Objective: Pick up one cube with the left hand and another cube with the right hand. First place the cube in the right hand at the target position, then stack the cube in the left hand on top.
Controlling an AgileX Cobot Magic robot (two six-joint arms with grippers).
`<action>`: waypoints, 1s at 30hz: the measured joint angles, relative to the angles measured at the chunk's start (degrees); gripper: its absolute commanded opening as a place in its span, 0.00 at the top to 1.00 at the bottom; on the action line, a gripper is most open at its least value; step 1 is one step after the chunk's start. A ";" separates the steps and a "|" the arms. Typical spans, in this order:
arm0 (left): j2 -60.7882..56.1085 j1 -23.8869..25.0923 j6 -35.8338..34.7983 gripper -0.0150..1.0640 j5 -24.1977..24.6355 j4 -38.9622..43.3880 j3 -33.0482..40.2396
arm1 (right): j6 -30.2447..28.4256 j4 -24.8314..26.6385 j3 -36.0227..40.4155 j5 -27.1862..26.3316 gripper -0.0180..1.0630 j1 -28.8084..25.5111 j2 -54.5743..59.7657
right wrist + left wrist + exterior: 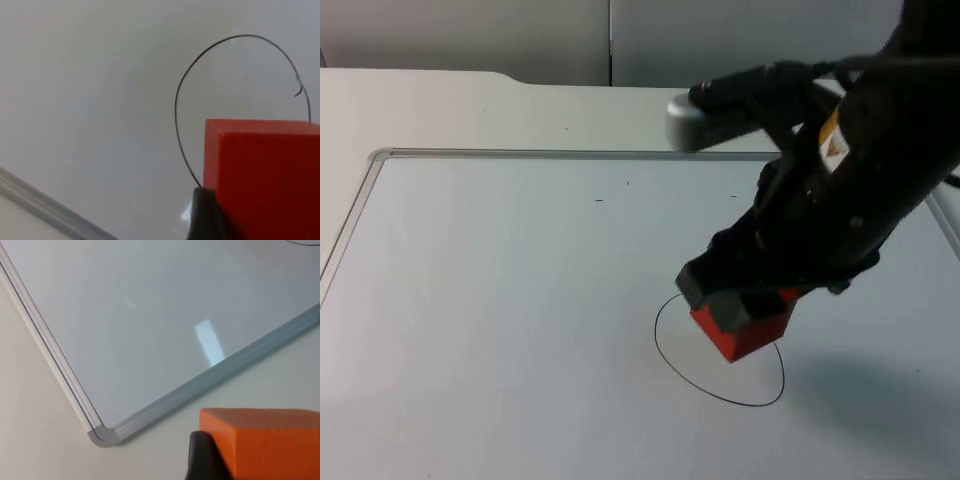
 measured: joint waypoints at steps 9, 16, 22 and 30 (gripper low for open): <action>0.00 0.00 0.00 0.87 -0.37 0.00 0.00 | 3.17 -0.59 0.00 -5.85 0.99 0.00 7.43; 0.00 0.00 -0.12 0.87 -0.47 0.00 0.00 | 6.46 -4.03 0.00 -7.33 0.99 0.00 7.43; 0.00 0.00 -0.12 0.87 -0.47 0.00 0.00 | 8.78 -6.08 0.00 -7.33 0.99 0.00 7.43; 0.00 0.00 -0.12 0.87 -0.47 0.00 0.00 | 9.00 -6.49 0.00 -7.56 0.99 0.00 7.43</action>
